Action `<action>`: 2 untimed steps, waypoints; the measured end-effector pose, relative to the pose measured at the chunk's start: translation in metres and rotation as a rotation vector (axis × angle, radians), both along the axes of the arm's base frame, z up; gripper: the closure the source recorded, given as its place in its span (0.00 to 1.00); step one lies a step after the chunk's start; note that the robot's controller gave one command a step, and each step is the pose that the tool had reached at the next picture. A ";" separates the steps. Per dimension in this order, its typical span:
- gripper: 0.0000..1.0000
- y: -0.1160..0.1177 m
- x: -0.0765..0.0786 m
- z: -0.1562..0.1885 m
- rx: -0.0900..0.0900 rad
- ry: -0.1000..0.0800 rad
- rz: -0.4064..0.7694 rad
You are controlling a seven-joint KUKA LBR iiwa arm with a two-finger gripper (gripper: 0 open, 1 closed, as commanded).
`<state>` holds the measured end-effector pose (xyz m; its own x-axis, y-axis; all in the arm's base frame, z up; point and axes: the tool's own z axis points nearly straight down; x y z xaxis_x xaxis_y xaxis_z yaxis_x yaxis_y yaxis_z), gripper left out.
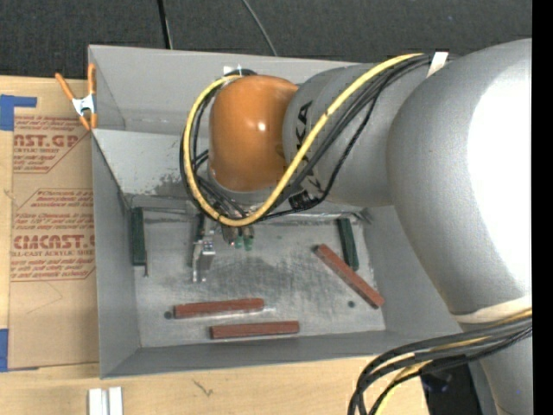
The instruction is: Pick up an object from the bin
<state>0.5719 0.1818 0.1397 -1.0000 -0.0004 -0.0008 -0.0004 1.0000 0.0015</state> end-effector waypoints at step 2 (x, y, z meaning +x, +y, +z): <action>1.00 0.007 -0.067 -0.068 0.000 0.006 0.170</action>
Offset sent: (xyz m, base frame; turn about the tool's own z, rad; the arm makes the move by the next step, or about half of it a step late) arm 0.0000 0.0000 0.0000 0.0000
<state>0.5045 0.1889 0.0719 -0.9854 -0.1701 0.0051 -0.1701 0.9854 0.0019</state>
